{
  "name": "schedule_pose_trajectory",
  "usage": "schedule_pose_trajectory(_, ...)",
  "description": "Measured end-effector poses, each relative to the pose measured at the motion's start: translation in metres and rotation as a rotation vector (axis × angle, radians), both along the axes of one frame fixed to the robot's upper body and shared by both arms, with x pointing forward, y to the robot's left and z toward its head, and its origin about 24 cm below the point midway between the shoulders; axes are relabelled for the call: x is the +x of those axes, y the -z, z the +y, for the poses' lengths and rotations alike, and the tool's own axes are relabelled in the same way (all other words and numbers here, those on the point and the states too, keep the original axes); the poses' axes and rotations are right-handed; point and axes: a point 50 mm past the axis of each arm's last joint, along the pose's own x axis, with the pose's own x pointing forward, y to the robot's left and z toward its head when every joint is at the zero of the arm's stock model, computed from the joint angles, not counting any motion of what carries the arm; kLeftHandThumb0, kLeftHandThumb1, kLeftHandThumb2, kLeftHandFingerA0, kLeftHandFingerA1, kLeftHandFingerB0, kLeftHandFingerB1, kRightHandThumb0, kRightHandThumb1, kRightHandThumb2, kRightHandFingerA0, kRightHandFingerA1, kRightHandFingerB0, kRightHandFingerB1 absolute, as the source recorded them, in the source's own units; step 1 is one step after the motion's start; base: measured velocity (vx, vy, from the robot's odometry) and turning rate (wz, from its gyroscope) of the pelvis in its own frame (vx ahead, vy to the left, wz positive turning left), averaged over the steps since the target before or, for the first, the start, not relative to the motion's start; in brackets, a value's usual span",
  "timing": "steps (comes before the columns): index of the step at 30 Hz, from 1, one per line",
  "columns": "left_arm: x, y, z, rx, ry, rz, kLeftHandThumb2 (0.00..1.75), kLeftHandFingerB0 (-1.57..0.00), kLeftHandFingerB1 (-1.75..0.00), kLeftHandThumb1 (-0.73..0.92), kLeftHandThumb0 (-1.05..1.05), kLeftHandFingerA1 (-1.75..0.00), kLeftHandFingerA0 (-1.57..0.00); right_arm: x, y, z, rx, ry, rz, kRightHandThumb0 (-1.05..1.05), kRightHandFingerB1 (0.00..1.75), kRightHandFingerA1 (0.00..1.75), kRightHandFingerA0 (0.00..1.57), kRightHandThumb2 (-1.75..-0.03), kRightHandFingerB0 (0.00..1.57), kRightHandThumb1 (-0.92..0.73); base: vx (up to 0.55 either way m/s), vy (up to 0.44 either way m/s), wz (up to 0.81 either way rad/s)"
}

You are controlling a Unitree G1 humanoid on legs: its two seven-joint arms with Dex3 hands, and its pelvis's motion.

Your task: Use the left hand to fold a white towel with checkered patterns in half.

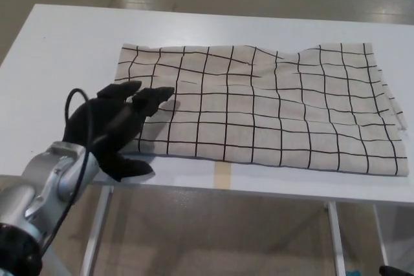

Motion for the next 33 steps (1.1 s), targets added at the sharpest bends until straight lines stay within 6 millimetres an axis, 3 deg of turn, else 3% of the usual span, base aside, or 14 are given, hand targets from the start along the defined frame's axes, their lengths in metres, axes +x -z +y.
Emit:
schedule_pose_trajectory(5,0.003,0.0,-0.003,0.049,-0.005,-0.045,0.73,-0.08,-0.2,0.4,-0.65,-0.13,-0.08,0.0,0.0,-0.001,-0.013,-0.009,0.002,-0.36,0.56,0.69,0.65,-0.57,0.57,-0.57,0.0,0.0,0.0)
schedule_pose_trajectory(14,0.009,0.004,-0.006,0.098,-0.044,-0.085,0.74,-0.06,-0.3,0.38,-0.6,-0.33,-0.06,0.0,0.0,0.0,-0.05,-0.036,0.009,-0.38,0.56,0.69,0.67,-0.57,0.6,-0.57,0.0,0.0,0.0)
schedule_pose_trajectory(22,0.017,0.009,-0.024,0.121,-0.053,-0.081,0.73,-0.03,-0.32,0.4,-0.66,-0.35,-0.04,0.0,0.0,0.002,-0.059,-0.039,0.002,-0.38,0.56,0.69,0.68,-0.57,0.61,-0.57,0.0,0.0,0.0)
schedule_pose_trajectory(23,0.017,0.009,-0.028,0.128,-0.052,-0.08,0.68,-0.05,-0.32,0.41,-0.75,-0.34,-0.07,0.0,0.0,0.002,-0.059,-0.038,0.0,-0.38,0.56,0.69,0.68,-0.57,0.61,-0.57,0.0,0.0,0.0)
schedule_pose_trajectory(24,0.018,0.01,-0.032,0.134,-0.05,-0.078,0.57,-0.12,-0.27,0.53,-0.57,-0.27,-0.13,0.0,0.0,0.002,-0.06,-0.037,-0.001,-0.38,0.56,0.69,0.68,-0.57,0.61,-0.57,0.0,0.0,0.0)
schedule_pose_trajectory(25,0.018,0.011,-0.034,0.139,-0.049,-0.075,0.9,0.0,-0.48,0.33,-0.33,-0.49,0.0,0.0,0.0,0.002,-0.06,-0.036,-0.002,-0.38,0.56,0.68,0.68,-0.57,0.62,-0.57,0.0,0.0,0.0)
schedule_pose_trajectory(30,0.019,0.015,-0.041,0.15,-0.046,-0.06,0.9,0.0,-0.47,0.33,-0.33,-0.49,0.0,0.001,-0.001,0.002,-0.06,-0.037,-0.008,-0.39,0.56,0.67,0.67,-0.57,0.61,-0.57,0.0,0.0,0.0)
schedule_pose_trajectory(31,0.019,0.015,-0.043,0.151,-0.046,-0.058,0.57,-0.28,-0.3,0.54,-0.56,-0.3,-0.26,0.001,-0.001,0.002,-0.059,-0.036,-0.008,-0.4,0.56,0.67,0.68,-0.57,0.61,-0.57,0.0,0.0,0.0)
schedule_pose_trajectory(32,0.02,0.017,-0.045,0.158,-0.043,-0.056,0.57,-0.28,-0.3,0.54,-0.56,-0.3,-0.26,0.002,-0.001,0.002,-0.059,-0.037,-0.011,-0.4,0.56,0.67,0.68,-0.57,0.61,-0.57,0.0,0.0,0.0)
schedule_pose_trajectory(33,0.02,0.017,-0.045,0.158,-0.043,-0.056,0.57,-0.4,-0.33,0.53,-0.53,-0.34,-0.37,0.002,-0.001,0.002,-0.059,-0.037,-0.011,-0.41,0.56,0.67,0.68,-0.58,0.61,-0.57,0.0,0.0,0.0)
